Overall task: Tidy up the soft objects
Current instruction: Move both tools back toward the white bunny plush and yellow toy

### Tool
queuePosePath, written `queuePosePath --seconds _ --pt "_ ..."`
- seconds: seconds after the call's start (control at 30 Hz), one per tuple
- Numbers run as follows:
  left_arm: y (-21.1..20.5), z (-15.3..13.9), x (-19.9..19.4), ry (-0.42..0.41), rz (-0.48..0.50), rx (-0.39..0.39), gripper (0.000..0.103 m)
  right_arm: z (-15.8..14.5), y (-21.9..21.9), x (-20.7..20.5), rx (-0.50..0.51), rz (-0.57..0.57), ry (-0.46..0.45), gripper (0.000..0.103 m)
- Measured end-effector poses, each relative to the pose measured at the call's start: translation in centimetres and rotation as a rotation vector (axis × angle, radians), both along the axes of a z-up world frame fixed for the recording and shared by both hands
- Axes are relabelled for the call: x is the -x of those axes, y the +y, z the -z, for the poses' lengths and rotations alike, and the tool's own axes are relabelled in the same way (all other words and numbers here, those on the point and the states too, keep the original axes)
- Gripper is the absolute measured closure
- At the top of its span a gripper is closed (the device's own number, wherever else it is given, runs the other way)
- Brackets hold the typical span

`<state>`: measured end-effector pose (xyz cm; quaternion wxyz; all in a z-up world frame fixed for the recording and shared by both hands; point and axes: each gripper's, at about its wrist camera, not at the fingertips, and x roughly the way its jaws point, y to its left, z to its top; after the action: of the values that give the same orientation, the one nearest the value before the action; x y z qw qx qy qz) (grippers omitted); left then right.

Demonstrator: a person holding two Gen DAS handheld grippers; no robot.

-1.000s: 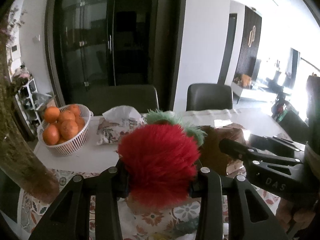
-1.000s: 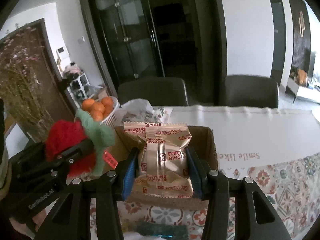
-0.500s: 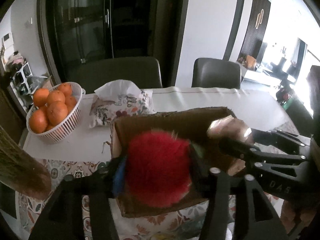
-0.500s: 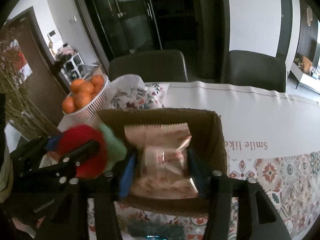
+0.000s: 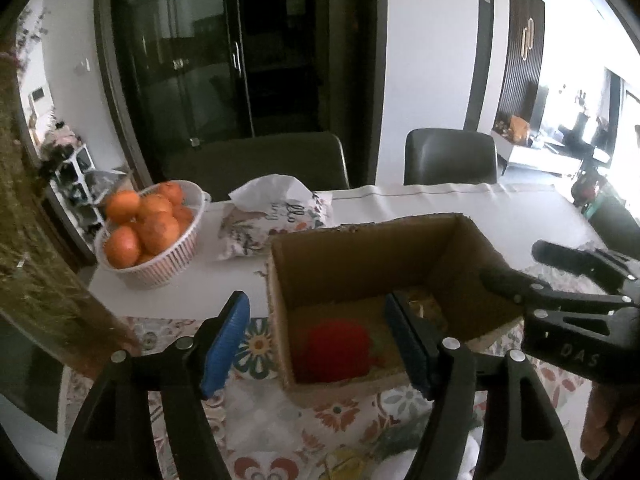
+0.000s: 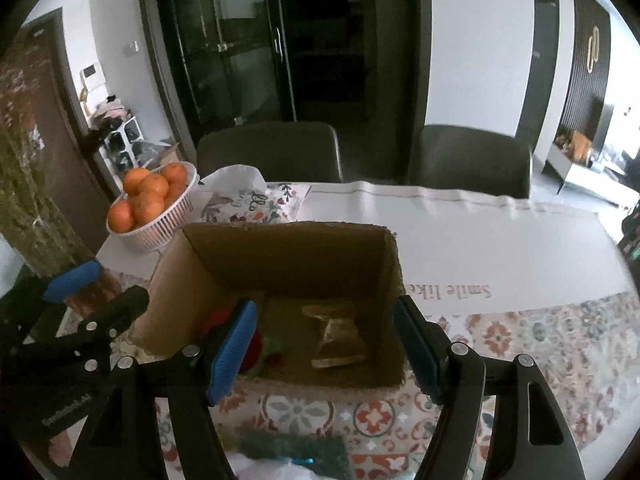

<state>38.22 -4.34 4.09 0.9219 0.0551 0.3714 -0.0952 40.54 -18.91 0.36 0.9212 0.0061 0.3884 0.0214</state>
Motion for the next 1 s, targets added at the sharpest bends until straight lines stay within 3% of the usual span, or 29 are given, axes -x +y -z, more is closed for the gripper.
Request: queuePosePath --seconds 0.3,0.53,1.0 --pt "1.7 -1.6 5.1 -0.032 0.005 -0.014 0.030 -1.7 1.6 5.0 0.004 -0.026 -0.027 0.031" --pt "2.3 -1.2 8.4 -0.019 0.029 -0.041 0.030 -1.4 2.6 8.6 0.005 -0.025 -0.011 0.031" --pt "3.4 2.1 11.7 0.102 0.090 -0.064 0.030 1.8 3.5 12.4 0.004 0.010 0.112 0.031"
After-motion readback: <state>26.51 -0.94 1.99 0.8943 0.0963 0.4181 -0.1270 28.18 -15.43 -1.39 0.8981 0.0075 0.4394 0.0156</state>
